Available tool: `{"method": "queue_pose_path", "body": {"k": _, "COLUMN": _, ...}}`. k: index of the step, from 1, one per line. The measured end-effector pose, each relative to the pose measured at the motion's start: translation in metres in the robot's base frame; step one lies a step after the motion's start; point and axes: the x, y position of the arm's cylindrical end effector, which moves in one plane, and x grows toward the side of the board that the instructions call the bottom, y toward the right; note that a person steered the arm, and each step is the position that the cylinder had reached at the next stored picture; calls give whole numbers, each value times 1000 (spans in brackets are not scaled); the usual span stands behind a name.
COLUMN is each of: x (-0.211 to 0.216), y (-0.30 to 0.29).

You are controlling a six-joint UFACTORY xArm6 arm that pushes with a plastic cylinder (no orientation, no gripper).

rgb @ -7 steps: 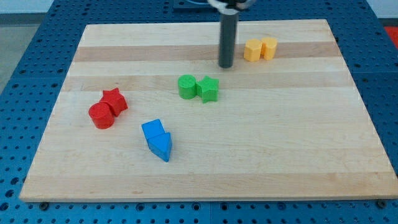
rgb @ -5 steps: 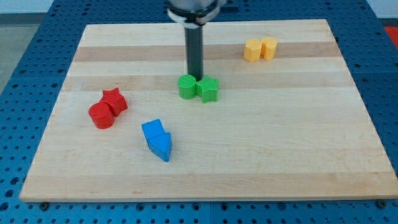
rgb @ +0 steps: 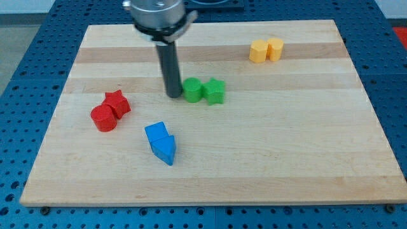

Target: Move the green star and green circle towards the center right

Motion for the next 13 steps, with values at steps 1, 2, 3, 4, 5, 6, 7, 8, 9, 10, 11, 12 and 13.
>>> {"method": "queue_pose_path", "body": {"k": 1, "x": 0, "y": 37}}
{"method": "queue_pose_path", "body": {"k": 2, "x": 0, "y": 74}}
{"method": "queue_pose_path", "body": {"k": 3, "x": 0, "y": 126}}
{"method": "queue_pose_path", "body": {"k": 4, "x": 0, "y": 183}}
{"method": "queue_pose_path", "body": {"k": 5, "x": 0, "y": 179}}
{"method": "queue_pose_path", "body": {"k": 6, "x": 5, "y": 120}}
{"method": "queue_pose_path", "body": {"k": 7, "x": 37, "y": 101}}
{"method": "queue_pose_path", "body": {"k": 8, "x": 47, "y": 138}}
{"method": "queue_pose_path", "body": {"k": 9, "x": 21, "y": 171}}
{"method": "queue_pose_path", "body": {"k": 10, "x": 8, "y": 205}}
{"method": "queue_pose_path", "body": {"k": 11, "x": 2, "y": 213}}
{"method": "queue_pose_path", "body": {"k": 12, "x": 37, "y": 177}}
{"method": "queue_pose_path", "body": {"k": 13, "x": 72, "y": 189}}
